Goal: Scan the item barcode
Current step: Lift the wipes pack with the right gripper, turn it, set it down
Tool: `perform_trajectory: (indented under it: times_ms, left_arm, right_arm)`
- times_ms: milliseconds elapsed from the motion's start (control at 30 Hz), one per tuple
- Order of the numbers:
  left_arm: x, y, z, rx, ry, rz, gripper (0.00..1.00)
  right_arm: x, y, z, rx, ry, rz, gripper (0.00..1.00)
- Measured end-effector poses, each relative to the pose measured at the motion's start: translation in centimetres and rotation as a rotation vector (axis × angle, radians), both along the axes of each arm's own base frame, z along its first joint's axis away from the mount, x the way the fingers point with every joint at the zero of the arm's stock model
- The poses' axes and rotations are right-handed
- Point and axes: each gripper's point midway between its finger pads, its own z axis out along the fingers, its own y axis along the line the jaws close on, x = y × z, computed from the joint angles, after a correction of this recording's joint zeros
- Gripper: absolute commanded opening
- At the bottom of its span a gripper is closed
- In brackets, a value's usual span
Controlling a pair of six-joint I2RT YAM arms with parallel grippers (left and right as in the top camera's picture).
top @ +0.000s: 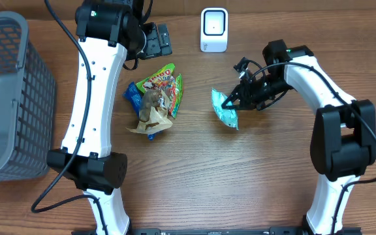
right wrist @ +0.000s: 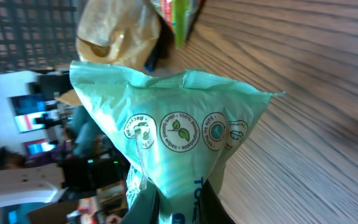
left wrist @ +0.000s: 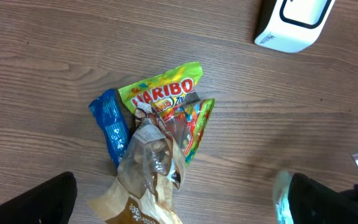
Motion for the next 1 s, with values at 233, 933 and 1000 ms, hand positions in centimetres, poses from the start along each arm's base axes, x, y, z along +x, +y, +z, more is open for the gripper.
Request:
perform_trajectory:
  times_ms: [233,933,1000]
  left_arm:
    - [0.0,0.0,0.0,0.000,0.000,0.000,1.00]
    - [0.0,0.0,0.0,0.000,0.000,0.000,1.00]
    - [0.0,0.0,0.0,0.000,0.000,0.000,1.00]
  right_arm:
    - [0.3,1.7,-4.3,0.150,0.184,-0.036,0.04]
    - [3.1,-4.2,-8.9,-0.381,0.283,-0.290,0.63]
    - [3.3,-5.7,-8.8,-0.465,0.278,-0.307,0.63]
